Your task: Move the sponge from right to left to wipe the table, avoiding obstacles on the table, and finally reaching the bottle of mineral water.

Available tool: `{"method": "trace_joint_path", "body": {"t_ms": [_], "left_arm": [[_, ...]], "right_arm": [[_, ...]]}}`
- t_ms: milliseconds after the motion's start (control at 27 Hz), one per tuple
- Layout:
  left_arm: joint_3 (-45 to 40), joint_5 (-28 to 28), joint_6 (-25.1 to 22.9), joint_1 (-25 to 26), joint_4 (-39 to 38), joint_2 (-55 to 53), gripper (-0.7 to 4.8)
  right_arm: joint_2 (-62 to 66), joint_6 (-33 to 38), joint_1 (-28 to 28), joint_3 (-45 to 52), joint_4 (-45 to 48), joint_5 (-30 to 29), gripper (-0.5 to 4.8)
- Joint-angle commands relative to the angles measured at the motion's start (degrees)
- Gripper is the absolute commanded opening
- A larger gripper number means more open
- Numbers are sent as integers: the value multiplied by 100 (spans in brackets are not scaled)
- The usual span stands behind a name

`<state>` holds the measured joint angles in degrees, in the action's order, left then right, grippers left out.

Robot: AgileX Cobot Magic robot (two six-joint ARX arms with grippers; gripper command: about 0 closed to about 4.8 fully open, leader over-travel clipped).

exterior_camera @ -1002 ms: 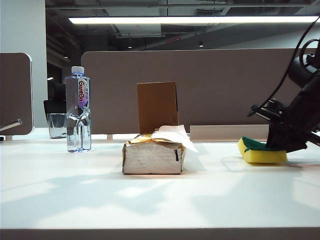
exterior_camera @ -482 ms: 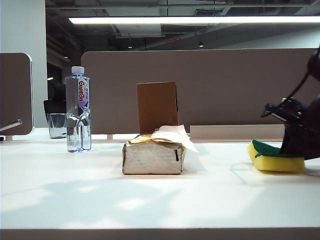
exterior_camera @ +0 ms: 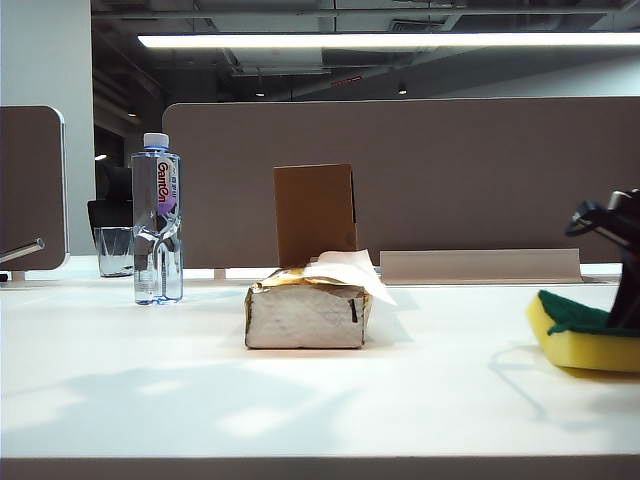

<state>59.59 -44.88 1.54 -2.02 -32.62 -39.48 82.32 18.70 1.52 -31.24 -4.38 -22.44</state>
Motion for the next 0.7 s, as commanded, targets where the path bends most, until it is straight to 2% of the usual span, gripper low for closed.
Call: {"method": "trace_joint_path", "body": {"t_ms": [37,371,705], "left_arm": [[35,-39,52,-4,4,50,453],[35,-42,61,-4,-55,127,453],[35,-39,57,-4,-310,133,453]], "right_arm": [[-210,105,9,435,-793,280,-9],[-1189,299,11,1429,-964,129,-9],[-2186,205,15,1580,-1683,-125,-9]]}}
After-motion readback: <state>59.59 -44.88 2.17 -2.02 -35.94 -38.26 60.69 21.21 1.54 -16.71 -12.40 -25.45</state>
